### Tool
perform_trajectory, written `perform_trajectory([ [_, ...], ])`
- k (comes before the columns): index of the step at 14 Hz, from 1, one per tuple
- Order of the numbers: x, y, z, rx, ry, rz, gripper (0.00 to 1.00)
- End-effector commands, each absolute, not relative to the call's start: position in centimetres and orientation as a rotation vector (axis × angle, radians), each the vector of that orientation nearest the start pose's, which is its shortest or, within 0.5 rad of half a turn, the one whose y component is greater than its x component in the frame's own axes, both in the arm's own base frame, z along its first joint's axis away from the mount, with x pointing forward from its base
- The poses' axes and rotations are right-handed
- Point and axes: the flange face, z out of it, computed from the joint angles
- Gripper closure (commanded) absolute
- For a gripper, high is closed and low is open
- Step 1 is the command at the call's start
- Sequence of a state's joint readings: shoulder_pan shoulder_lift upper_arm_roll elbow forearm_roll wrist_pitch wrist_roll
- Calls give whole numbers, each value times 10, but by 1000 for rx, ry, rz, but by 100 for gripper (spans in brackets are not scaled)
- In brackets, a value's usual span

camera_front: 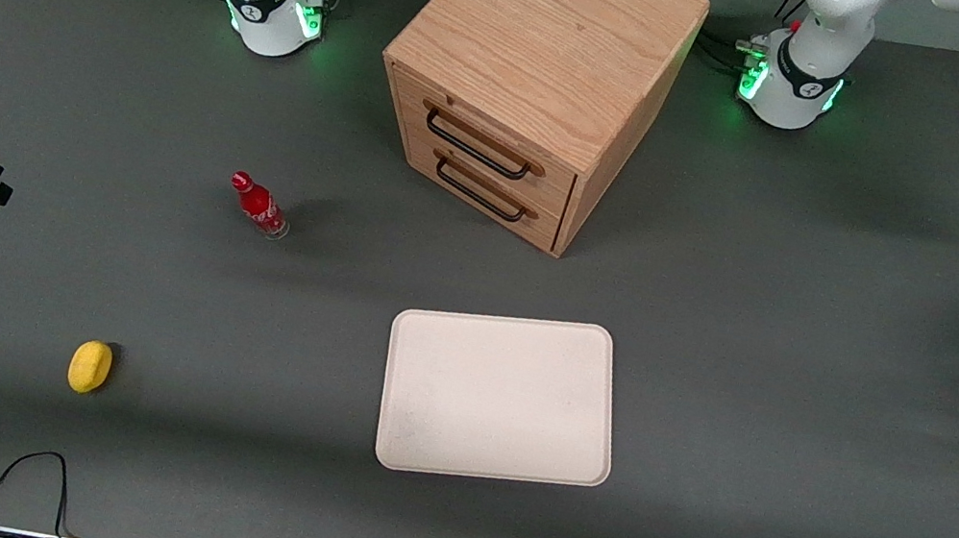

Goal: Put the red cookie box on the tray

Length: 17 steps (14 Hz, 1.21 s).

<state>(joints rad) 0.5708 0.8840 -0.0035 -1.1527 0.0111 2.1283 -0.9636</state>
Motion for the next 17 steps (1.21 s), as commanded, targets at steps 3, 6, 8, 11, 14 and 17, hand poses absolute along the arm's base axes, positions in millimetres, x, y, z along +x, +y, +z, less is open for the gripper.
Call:
perform_trajectory([
  [3, 656, 416, 265, -2264, -2171, -182, 0],
  [6, 655, 418, 258, -2274, -2167, -236, 0],
  [8, 655, 419, 255, -2273, -2175, -245, 23],
  [11, 656, 417, 255, -2284, -2151, -244, 100],
  [14, 656, 417, 258, -2307, -2124, -249, 100],
  [17, 657, 416, 261, -2307, -2124, -247, 100],
])
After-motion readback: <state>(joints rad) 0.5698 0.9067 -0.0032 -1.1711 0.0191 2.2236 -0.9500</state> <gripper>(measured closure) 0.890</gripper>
